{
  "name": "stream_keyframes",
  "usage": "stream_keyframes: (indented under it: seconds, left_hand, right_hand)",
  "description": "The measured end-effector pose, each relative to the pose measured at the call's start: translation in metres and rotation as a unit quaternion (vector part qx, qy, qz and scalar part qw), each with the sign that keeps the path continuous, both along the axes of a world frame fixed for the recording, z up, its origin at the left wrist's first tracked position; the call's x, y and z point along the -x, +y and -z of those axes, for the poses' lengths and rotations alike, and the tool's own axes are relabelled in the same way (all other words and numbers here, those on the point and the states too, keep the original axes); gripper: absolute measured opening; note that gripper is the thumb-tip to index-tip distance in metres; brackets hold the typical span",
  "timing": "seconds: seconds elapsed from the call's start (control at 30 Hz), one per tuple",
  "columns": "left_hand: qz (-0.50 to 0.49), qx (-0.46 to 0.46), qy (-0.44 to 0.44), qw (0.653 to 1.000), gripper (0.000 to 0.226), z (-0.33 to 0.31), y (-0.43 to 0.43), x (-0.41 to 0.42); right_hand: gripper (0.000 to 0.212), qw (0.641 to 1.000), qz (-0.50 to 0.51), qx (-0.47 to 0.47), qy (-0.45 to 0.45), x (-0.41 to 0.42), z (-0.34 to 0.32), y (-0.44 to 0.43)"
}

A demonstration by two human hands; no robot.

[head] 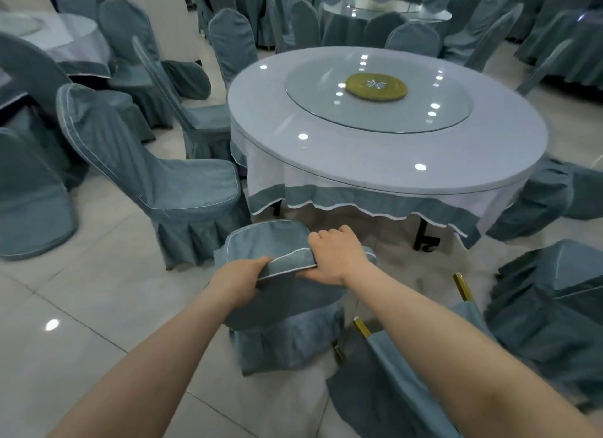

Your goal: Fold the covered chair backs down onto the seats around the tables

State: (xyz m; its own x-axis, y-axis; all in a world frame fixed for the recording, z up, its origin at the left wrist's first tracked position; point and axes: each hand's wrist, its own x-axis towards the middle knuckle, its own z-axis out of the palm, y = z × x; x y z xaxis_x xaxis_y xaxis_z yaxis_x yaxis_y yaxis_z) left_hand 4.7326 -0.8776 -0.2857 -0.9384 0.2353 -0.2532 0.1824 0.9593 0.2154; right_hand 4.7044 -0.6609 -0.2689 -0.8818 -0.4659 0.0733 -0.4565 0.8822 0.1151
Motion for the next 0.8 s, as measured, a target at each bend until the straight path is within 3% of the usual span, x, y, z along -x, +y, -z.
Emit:
stream_keyframes:
  seconds: [0.43,0.57,0.67,0.8]
  left_hand:
    - [-0.031,0.048,0.054,0.997,0.052,0.006,-0.115,0.04]
    - [-0.03,0.056,0.073,0.995,0.047,0.007,-0.162,0.045]
    - [-0.021,0.053,0.11,0.992,0.041,0.011,-0.176,0.038]
    - [-0.037,0.035,0.082,0.995,0.072,0.014,-0.165,0.026]
  right_hand:
    - [0.069,0.996,0.085,0.033,-0.018,0.01,0.005,-0.131]
    - [0.06,0.99,0.079,0.097,-0.067,0.009,0.012,-0.165]
    - [0.054,0.962,0.099,0.203,-0.156,0.0,0.019,-0.156]
    - [0.041,0.959,0.135,0.155,-0.197,-0.01,0.031,-0.115]
